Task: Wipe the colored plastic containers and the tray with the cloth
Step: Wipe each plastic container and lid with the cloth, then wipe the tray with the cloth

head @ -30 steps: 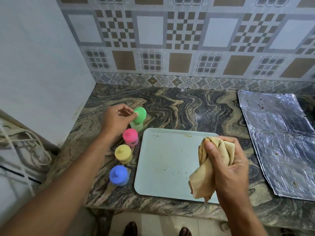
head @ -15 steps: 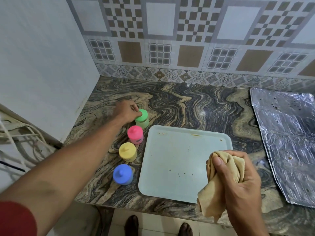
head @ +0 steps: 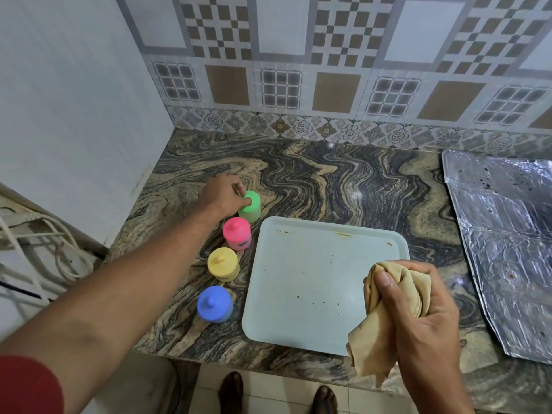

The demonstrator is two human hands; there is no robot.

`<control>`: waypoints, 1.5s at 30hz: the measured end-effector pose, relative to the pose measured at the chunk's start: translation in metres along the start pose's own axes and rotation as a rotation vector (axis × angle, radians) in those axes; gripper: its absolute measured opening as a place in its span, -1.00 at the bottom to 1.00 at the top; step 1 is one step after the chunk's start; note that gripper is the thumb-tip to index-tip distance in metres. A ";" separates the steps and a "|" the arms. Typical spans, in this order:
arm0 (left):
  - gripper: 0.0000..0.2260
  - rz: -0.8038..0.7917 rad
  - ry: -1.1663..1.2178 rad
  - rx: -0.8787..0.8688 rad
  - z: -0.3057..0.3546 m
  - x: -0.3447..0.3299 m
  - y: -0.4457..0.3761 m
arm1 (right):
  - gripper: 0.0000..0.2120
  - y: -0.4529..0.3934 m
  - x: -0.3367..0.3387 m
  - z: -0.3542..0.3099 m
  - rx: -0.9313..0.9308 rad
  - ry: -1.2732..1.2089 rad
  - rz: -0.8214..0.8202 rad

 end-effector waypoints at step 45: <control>-0.81 0.240 0.190 -0.269 0.008 -0.128 0.316 | -0.63 0.005 -0.185 0.179 0.919 1.120 -1.127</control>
Point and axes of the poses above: each hand's wrist, its own y-axis away from the middle knuckle, its own x-axis out of the back of the hand, z = x × y, the point moved 10 cm from there along -y, towards the middle knuckle, and after that the axes turned 8 degrees about -x, right-handed, at the moved point
